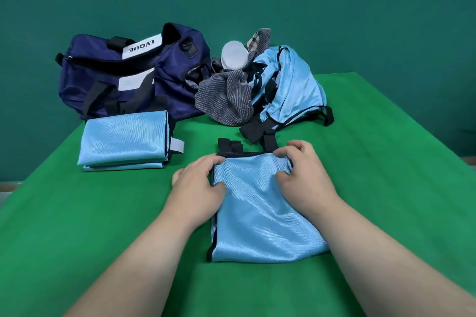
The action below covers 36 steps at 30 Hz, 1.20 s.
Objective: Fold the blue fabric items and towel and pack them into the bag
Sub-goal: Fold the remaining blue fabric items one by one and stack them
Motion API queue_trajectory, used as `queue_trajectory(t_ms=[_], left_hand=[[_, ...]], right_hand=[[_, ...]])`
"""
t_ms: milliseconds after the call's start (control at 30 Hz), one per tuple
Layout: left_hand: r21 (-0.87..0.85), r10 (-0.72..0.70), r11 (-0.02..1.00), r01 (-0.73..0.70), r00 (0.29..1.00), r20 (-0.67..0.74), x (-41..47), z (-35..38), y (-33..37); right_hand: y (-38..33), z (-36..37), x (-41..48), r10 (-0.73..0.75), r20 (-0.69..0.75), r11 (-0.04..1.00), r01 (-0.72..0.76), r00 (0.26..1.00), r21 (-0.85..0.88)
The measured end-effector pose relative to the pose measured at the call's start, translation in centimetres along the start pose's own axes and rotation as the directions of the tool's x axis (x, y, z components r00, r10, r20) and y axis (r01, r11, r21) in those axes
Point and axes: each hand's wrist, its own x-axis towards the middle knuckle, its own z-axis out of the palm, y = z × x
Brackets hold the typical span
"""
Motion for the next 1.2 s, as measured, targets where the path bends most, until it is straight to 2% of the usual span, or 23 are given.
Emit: queue_trajectory(t_ms=[233,367,467,600,667,767,833,900,933,1000,1033,1100,1200], left_hand=[[0.026,-0.036,0.999,0.035,0.998,0.042,0.1,-0.1,0.3],[-0.025,-0.051,0.998,0.053,0.995,0.089,-1.4,-0.5,0.0],[-0.022,-0.004,1.000,0.006,0.993,0.117,-3.8,-0.9,0.2],[-0.006,0.132,0.991,-0.132,0.984,0.118,-8.4,-1.0,1.0],[-0.059,0.167,0.985,-0.162,0.980,0.112,-10.2,-0.8,0.9],[-0.202,0.145,0.970,-0.136,0.989,0.031,-11.8,-0.6,0.9],[-0.252,0.158,0.954,-0.160,0.987,-0.027,-12.8,-0.8,1.2],[-0.246,0.254,0.936,-0.253,0.967,-0.026,-13.9,-1.0,2.1],[-0.205,0.323,0.927,-0.314,0.946,0.012,-14.2,-1.0,2.5],[-0.019,0.434,0.899,-0.438,0.882,0.182,-14.3,-0.7,3.5],[0.106,0.437,0.870,-0.482,0.852,0.287,-14.1,-0.5,3.9],[0.300,0.352,0.807,-0.509,0.822,0.449,-13.2,-0.5,4.2],[0.370,0.282,0.763,-0.530,0.787,0.548,-11.5,-1.1,3.2]], right_hand=[[-0.1,-0.3,0.4,0.035,0.061,0.998,-0.038,0.998,0.041],[0.1,-0.9,-0.6,0.037,0.102,0.999,-0.035,0.994,-0.016],[0.4,-2.3,-3.2,0.022,0.129,1.000,-0.019,0.991,-0.025],[1.5,-4.2,-7.7,0.009,0.142,1.000,-0.011,0.990,0.011],[1.8,-4.9,-8.9,0.009,0.142,0.997,-0.020,0.990,0.075],[1.4,-6.1,-9.8,0.003,0.169,0.993,-0.023,0.986,0.118],[1.0,-6.5,-10.7,-0.026,0.123,0.996,0.014,0.992,0.090],[0.7,-6.5,-11.8,-0.094,0.107,0.996,0.094,0.990,0.008],[0.5,-6.2,-12.3,-0.143,0.138,0.987,0.151,0.980,-0.053],[0.5,-5.3,-13.0,-0.228,0.242,0.941,0.277,0.943,-0.192],[0.5,-5.0,-13.2,-0.245,0.294,0.911,0.323,0.924,-0.255],[0.5,-4.8,-13.3,-0.228,0.373,0.865,0.363,0.899,-0.346],[0.9,-5.1,-13.2,-0.196,0.424,0.837,0.376,0.884,-0.397]])
